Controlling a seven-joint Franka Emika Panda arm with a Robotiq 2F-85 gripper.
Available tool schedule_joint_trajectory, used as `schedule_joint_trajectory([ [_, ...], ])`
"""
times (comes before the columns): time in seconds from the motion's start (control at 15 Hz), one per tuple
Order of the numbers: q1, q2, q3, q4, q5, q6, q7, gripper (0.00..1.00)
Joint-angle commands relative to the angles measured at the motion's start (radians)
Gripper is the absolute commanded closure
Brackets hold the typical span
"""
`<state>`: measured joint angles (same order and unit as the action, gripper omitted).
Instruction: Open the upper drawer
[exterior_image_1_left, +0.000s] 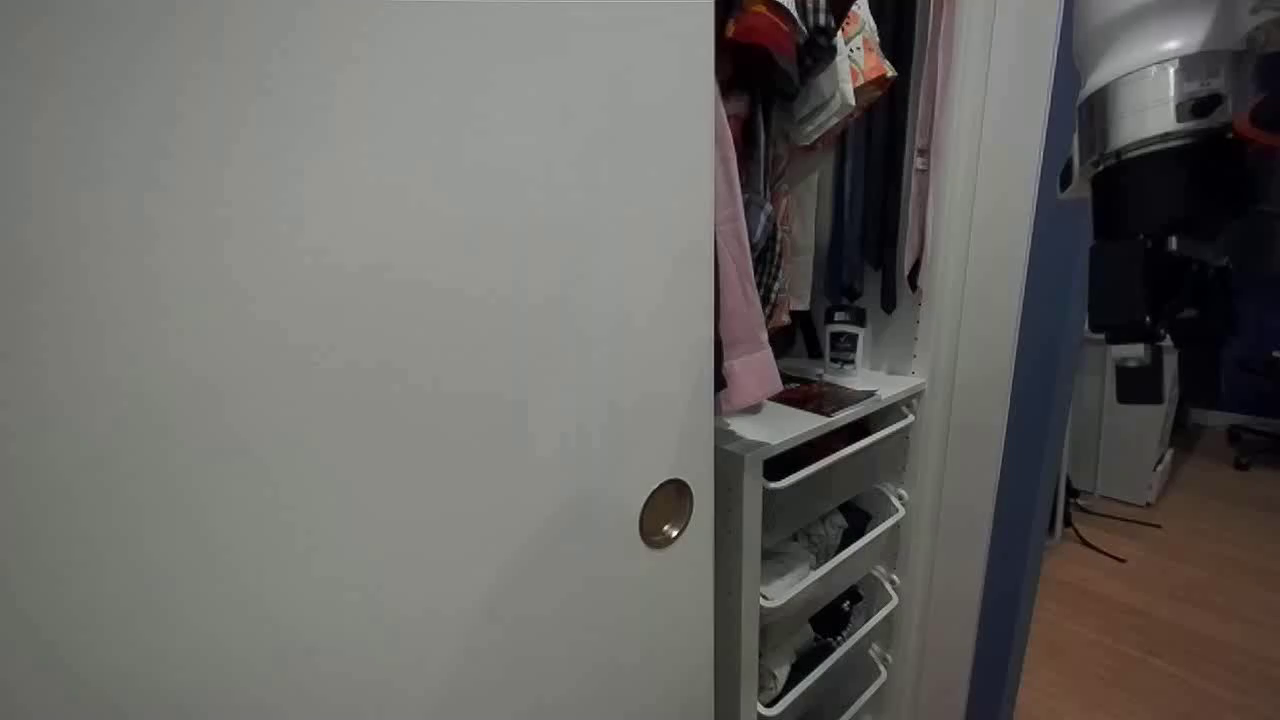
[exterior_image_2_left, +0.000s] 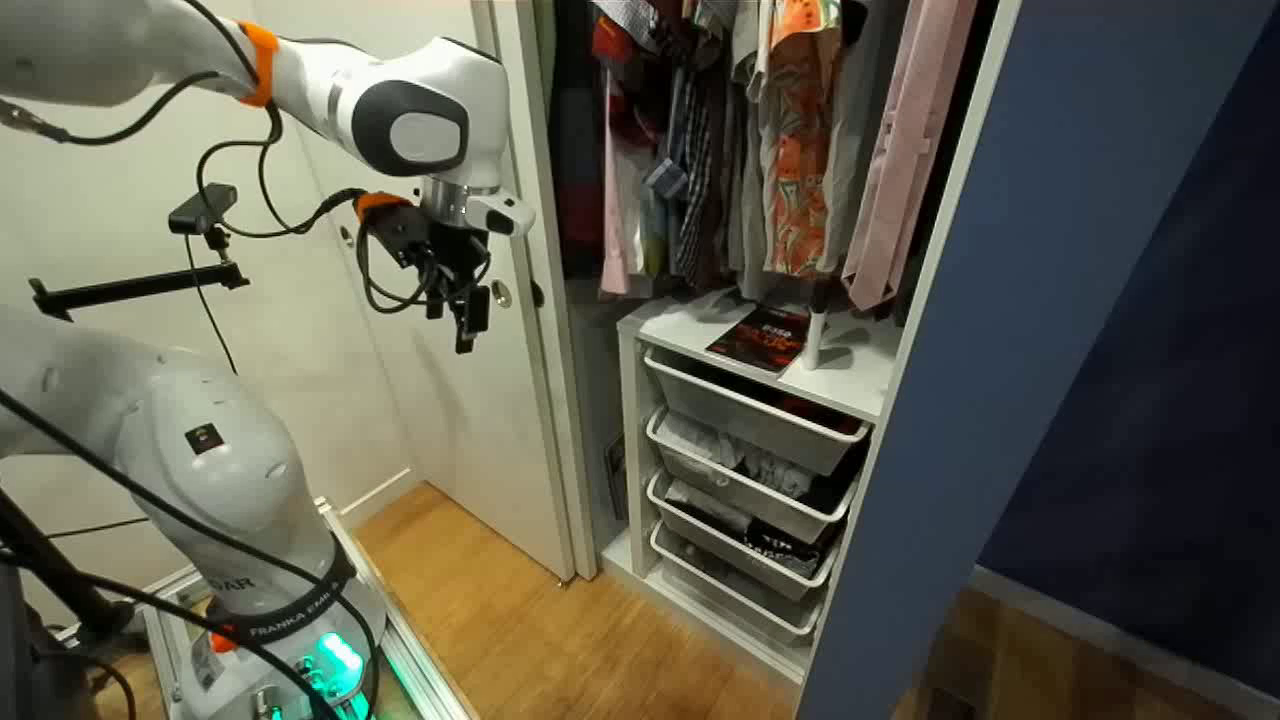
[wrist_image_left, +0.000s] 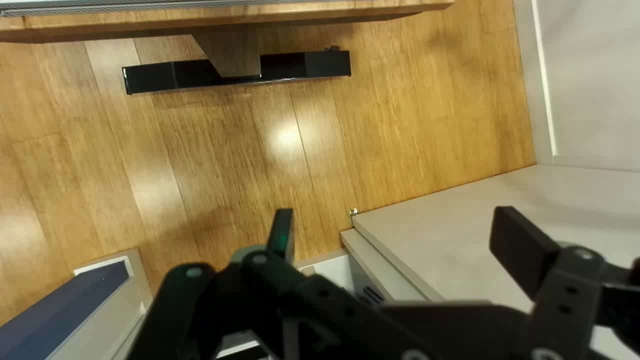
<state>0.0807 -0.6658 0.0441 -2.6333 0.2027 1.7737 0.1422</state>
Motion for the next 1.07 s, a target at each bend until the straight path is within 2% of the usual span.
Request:
schedule_joint_trajectory([
  [0.0, -0.014, 0.000, 0.012, 0.002, 0.006, -0.003, -0.007, 0.00],
  [0.53, -0.014, 0.000, 0.012, 0.002, 0.006, -0.003, -0.007, 0.00],
  [1.0, -0.142, 0.194, -0.027, 0.020, 0.028, 0.328, 0.156, 0.00],
])
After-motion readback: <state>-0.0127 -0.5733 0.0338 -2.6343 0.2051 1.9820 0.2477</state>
